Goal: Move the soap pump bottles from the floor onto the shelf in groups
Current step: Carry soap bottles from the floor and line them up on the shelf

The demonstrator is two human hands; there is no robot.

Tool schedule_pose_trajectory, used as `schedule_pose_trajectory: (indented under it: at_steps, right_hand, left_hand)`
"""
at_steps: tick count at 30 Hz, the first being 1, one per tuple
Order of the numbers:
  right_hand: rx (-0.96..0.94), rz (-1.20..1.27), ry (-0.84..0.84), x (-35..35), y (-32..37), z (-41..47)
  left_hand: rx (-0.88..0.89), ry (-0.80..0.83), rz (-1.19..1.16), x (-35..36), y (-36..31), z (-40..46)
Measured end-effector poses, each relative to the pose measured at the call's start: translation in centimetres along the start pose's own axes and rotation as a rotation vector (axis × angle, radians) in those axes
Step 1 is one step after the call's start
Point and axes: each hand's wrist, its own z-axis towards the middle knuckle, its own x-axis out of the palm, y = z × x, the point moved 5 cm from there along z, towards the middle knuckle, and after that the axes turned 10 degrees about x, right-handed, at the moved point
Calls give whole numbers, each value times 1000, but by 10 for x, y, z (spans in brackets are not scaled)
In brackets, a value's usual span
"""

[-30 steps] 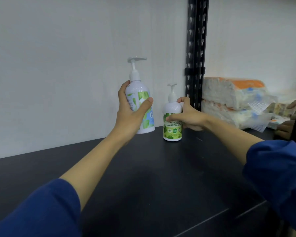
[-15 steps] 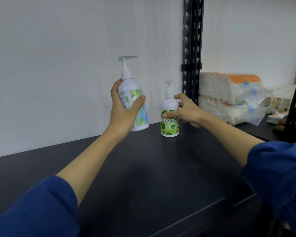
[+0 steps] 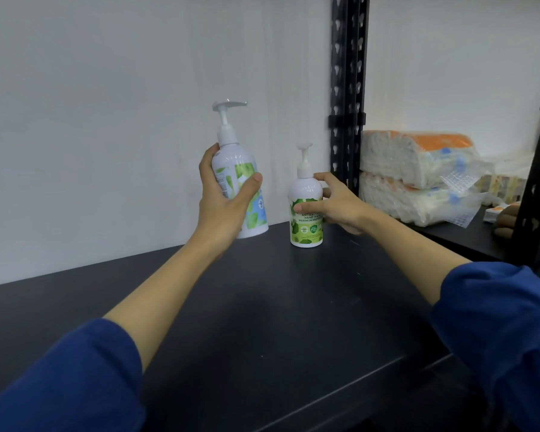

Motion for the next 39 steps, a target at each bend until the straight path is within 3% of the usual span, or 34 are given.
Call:
schedule_pose_trajectory:
  at_steps: [4, 9, 13, 23, 39]
  right_hand:
    - [36, -89, 3, 1, 0, -11]
    - [106, -713, -73, -13, -9, -66]
    - [95, -935, -5, -11, -28, -138]
    - [68, -959, -98, -9, -43, -165]
    - [77, -1004, -27, -8, -44, -164]
  left_hand:
    - [-8, 5, 17, 3, 2, -3]
    - [-30, 52, 16, 13, 9, -9]
    - [-58, 95, 22, 21, 20, -11]
    - [-218, 152, 29, 28, 45, -6]
    - [-354, 309, 59, 17, 57, -5]
